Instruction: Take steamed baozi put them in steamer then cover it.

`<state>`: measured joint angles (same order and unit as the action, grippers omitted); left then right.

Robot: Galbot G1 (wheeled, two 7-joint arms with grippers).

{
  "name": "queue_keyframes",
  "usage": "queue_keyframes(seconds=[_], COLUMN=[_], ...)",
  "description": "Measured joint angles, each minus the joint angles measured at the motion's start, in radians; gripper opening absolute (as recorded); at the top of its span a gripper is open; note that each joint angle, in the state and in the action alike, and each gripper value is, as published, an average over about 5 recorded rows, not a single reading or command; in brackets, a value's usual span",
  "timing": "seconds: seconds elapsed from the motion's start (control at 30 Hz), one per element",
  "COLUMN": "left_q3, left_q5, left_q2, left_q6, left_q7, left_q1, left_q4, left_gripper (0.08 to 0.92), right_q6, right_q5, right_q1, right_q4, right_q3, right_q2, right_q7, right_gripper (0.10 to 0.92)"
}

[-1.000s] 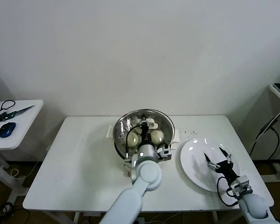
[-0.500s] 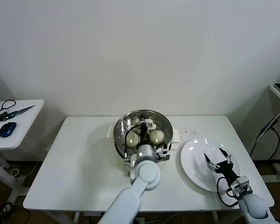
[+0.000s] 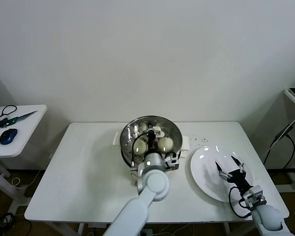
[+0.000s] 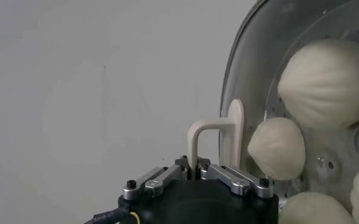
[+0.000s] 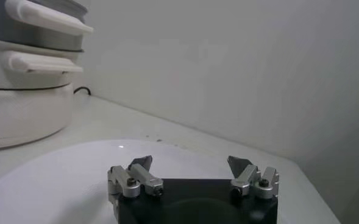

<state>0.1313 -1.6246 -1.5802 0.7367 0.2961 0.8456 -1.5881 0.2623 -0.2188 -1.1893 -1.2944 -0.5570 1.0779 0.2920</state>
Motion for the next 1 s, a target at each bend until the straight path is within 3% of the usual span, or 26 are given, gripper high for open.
queue_keyframes(seconds=[0.37, 1.0], left_q3=[0.005, 0.034], left_q5=[0.001, 0.039], left_q2=[0.004, 0.090], left_q6=[0.000, -0.001], left_q7=[0.004, 0.041], left_q1=[0.000, 0.060], left_q4=[-0.010, -0.174], left_gripper=[0.177, 0.710], right_q6=[0.001, -0.043], right_q5=[0.006, 0.010], right_q1=[0.000, 0.009], right_q4=[0.001, -0.010], right_q3=[-0.003, -0.009], right_q2=[0.004, -0.009], right_q7=[0.001, 0.005], right_gripper=[0.823, 0.823])
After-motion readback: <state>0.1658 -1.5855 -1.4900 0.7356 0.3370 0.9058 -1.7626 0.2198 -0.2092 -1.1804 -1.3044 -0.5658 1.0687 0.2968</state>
